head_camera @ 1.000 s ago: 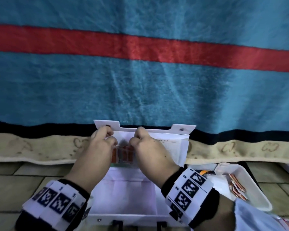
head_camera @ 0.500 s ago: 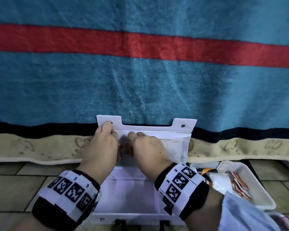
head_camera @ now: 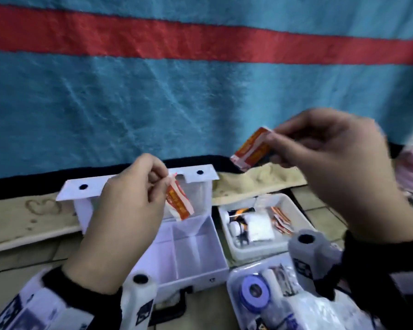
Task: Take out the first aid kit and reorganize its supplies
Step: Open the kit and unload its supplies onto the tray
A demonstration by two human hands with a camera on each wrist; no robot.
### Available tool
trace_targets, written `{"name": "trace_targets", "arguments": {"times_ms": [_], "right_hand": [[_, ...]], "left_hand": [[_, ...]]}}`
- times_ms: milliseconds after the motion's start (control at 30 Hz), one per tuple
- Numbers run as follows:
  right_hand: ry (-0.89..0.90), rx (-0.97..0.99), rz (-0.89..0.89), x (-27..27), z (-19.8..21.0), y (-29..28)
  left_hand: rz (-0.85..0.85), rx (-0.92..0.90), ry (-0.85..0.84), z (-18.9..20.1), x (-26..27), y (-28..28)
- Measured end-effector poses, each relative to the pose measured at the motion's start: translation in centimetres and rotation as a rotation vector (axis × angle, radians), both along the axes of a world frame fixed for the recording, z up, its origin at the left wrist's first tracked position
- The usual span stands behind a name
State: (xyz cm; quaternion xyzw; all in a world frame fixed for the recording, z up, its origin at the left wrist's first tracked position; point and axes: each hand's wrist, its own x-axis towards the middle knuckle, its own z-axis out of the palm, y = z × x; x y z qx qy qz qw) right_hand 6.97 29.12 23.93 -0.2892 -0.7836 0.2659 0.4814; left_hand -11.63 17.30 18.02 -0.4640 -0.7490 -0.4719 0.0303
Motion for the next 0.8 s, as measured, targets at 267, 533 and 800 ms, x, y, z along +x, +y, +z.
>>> {"name": "trace_targets", "arguments": {"times_ms": [267,533,800], "right_hand": [[-0.016,-0.438,-0.334,16.5,-5.6,-2.0],[-0.025,-0.968,-0.506,19.2,-16.5,-5.1],[-0.185,-0.957,-0.573,17.5,-19.7,-6.0]], "left_hand": [[-0.382,-0.154,-0.101,-3.6,9.8,4.1],[-0.597,-0.326,0.024,-6.5,14.5,6.0],[-0.675,-0.374,0.099,-7.8,15.9,6.6]]}}
